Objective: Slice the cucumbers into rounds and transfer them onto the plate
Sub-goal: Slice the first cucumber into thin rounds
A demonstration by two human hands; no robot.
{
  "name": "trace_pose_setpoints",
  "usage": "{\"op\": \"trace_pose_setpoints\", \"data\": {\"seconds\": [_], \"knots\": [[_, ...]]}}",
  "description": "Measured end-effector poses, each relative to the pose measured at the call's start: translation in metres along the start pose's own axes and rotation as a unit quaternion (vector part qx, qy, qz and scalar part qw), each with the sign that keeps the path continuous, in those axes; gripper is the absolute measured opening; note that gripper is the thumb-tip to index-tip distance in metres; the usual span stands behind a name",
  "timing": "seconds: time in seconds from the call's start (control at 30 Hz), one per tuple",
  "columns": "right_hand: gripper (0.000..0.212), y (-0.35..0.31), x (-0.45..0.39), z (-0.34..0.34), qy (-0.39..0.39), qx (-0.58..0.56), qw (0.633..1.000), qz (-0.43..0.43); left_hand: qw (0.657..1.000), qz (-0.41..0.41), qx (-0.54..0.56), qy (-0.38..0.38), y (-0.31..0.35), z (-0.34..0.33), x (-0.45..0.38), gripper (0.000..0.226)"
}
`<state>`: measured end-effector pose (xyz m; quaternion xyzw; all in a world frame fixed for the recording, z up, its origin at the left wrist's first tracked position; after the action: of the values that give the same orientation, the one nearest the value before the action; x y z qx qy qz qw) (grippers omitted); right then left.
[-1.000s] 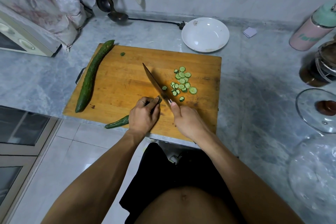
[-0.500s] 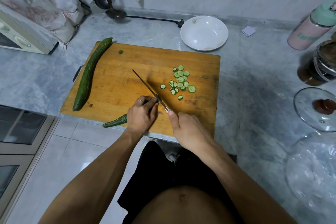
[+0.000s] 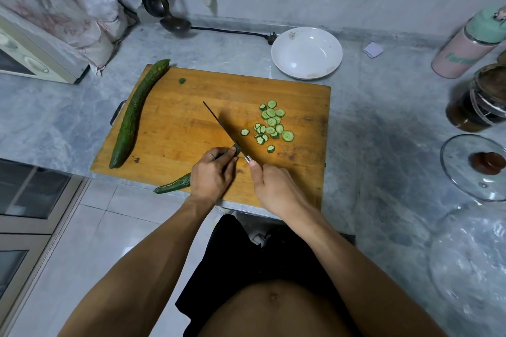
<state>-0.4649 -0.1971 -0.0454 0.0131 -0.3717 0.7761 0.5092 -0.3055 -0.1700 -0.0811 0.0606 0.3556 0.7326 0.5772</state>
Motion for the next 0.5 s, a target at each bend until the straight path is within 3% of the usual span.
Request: {"op": "trace_pose_setpoints", "data": {"seconds": [0.5], "knots": [[0.053,0.004,0.027,0.005,-0.008,0.042,0.998,0.034,1.0,-0.018,0.006,-0.001,0.002,0.001,0.0,0.039]]}}
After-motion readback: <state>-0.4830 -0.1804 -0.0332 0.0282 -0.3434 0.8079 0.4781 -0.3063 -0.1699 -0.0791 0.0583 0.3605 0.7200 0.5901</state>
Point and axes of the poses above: each hand's wrist, its own x-axis away from the middle knuckle, its own z-axis out of the back of the hand, y = z × x, the point moved 8 cm from there along -x, towards the middle knuckle, and after that the axes turned 10 degrees about x, right-handed, at the moved point
